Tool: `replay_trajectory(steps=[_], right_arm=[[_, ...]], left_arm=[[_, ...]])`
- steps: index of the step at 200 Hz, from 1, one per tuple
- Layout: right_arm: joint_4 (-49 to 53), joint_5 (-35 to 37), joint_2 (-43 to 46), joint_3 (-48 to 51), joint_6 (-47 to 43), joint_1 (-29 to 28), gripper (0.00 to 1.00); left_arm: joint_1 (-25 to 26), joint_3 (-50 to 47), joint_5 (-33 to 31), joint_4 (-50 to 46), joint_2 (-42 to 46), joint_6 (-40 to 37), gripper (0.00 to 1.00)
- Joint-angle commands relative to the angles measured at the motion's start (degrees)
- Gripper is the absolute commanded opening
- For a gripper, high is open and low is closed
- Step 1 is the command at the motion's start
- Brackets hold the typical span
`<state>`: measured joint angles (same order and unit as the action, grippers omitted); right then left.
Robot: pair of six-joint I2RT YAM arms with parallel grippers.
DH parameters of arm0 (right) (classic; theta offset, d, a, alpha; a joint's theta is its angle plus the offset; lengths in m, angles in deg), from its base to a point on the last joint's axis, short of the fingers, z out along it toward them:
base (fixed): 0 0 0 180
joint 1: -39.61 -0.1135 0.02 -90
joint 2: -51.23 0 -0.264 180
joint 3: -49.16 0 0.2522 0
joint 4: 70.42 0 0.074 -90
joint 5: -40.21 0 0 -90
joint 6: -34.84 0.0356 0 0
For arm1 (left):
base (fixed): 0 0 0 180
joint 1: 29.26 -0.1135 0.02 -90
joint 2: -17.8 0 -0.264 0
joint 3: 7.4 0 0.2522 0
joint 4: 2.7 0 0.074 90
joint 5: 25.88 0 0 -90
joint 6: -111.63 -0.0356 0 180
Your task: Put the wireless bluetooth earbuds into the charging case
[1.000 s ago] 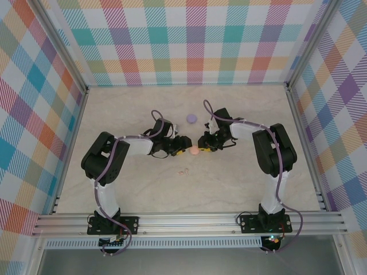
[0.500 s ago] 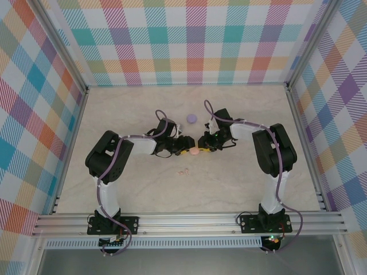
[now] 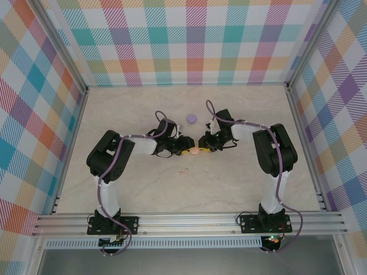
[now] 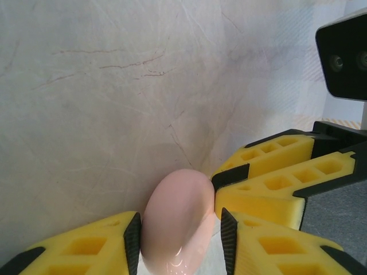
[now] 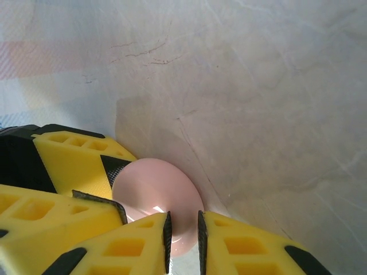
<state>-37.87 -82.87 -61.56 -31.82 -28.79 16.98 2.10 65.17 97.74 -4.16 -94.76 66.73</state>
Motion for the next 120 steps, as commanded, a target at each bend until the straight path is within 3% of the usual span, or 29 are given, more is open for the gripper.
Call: replay_trajectory(steps=[1, 63, 120], right_arm=[[-0.59, -0.4, -1.39, 1.13, 0.44, -0.16, 0.23], [-1.03, -0.57, -1.47, 1.3, 0.83, -0.17, 0.23], [-1.13, -0.02, -0.47, 1.78, 1.14, -0.15, 0.23]], left_arm=[[2.66, -0.84, 2.95, 0.08, -2.94, 2.07, 0.41], [2.62, -0.5, 3.02, 0.25, -3.52, 2.95, 0.39], [2.66, -0.8, 2.35, -0.15, -3.29, 2.89, 0.25]])
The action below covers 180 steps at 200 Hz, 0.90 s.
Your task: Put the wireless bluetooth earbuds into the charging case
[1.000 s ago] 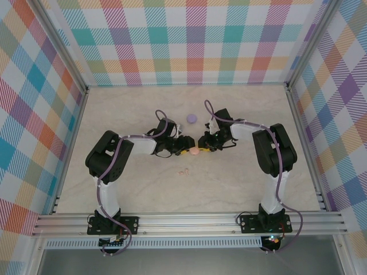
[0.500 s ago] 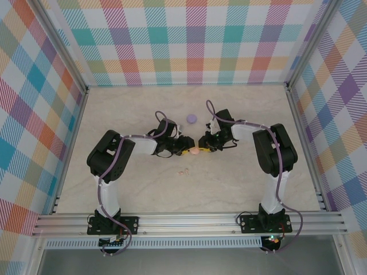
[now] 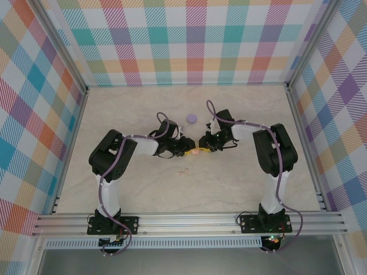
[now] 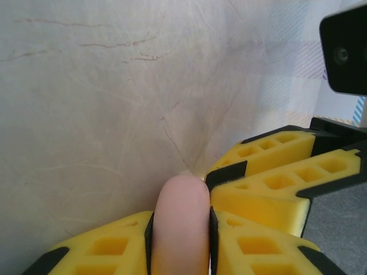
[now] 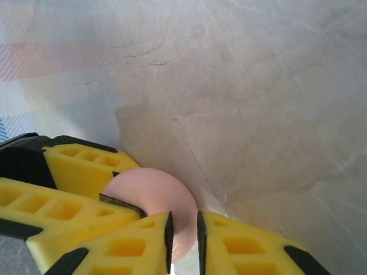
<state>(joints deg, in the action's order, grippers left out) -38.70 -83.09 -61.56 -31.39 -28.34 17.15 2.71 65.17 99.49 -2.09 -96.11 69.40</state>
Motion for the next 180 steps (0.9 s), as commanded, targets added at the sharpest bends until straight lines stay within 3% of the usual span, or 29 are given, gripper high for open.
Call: replay_trajectory(steps=[1, 71, 129, 180], right_arm=[[-0.3, 0.22, -0.4, 1.37, 0.68, -0.31, 0.23], [-0.88, 0.36, 13.64, 5.55, -0.34, 3.25, 0.35], [-0.38, -9.69, 29.16, 5.4, -5.48, 7.91, 0.5], [0.08, -20.24, 33.98, 1.97, -8.37, 7.96, 0.57]], left_arm=[[2.05, -0.8, 0.54, -2.24, -1.93, 0.27, 0.25], [-0.42, -0.88, -0.04, -4.0, 4.74, -4.01, 0.24], [-3.71, 2.0, 5.82, -6.86, 18.58, -14.95, 0.25], [-4.1, 5.98, 13.21, -9.04, 27.52, -22.72, 0.27]])
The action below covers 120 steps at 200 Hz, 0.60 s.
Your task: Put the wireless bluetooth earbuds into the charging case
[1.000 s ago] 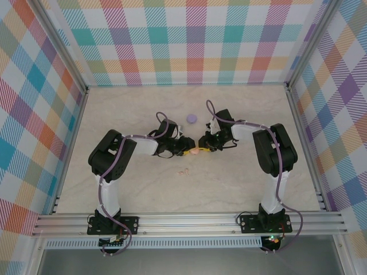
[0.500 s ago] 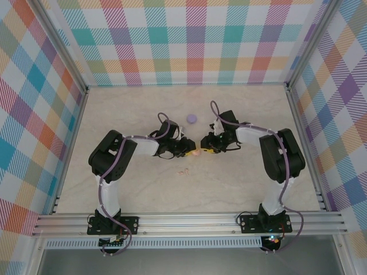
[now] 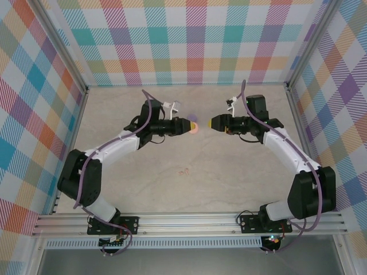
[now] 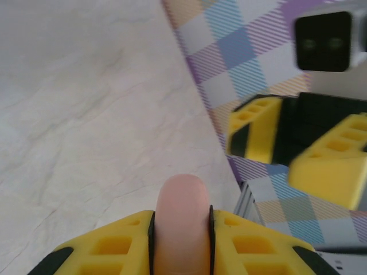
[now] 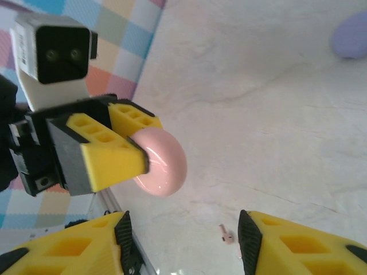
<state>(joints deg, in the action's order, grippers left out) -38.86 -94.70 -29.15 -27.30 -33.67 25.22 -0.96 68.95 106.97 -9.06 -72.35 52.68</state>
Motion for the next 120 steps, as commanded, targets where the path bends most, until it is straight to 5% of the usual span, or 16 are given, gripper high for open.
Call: replay_trajectory(steps=[1, 120], right_arm=[[0.14, -8.89, 1.64, -2.14, -3.08, -0.15, 0.57], [-1.99, -15.56, 3.31, -5.39, -5.62, -4.98, 0.6]], left_arm=[[-0.39, 2.24, 5.88, -2.05, 3.98, -6.04, 0.27], [1.49, 5.08, 12.18, -2.98, 9.02, -9.25, 0.28]])
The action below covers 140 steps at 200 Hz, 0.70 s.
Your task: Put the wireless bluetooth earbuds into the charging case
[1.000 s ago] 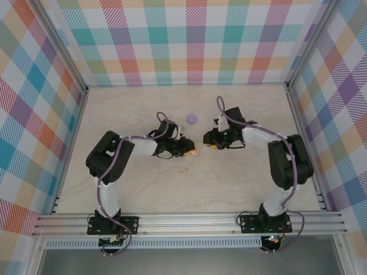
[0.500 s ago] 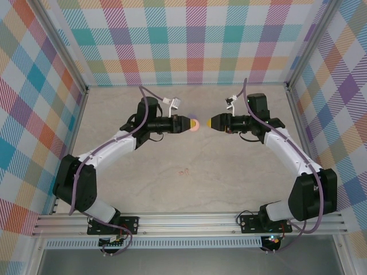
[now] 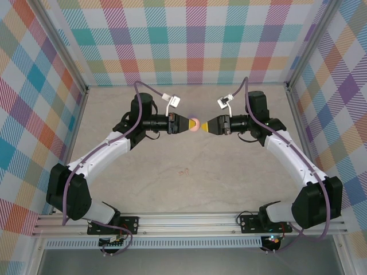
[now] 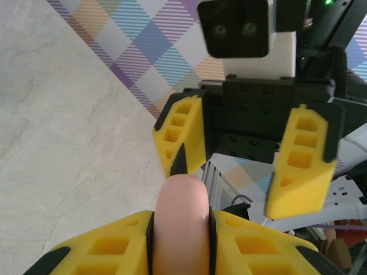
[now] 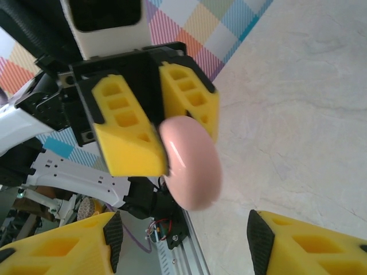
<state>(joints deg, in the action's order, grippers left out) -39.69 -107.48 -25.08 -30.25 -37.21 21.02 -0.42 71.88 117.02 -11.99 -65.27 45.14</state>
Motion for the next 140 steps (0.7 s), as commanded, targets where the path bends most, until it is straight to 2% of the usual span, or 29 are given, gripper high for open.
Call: replay_trajectory(steps=[1, 62, 112, 140], right_arm=[[-1.2, -2.82, -0.81, -2.46, -2.11, -0.81, 0.6], [0.31, -3.49, -3.09, -3.69, -3.62, -2.14, 0.54], [0.02, -5.12, -3.23, -3.87, -4.16, -3.03, 0.4], [0.28, -5.98, -3.33, -4.07, -4.69, -3.43, 0.39]], left_arm=[[1.0, 2.16, 2.12, -0.06, 1.99, -1.71, 0.28], [2.69, 2.95, 2.59, -0.2, 1.62, -2.15, 0.28], [3.06, 3.47, 2.38, -1.12, 1.36, -2.75, 0.28], [3.06, 3.55, 1.98, -1.63, 1.28, -3.04, 0.28]])
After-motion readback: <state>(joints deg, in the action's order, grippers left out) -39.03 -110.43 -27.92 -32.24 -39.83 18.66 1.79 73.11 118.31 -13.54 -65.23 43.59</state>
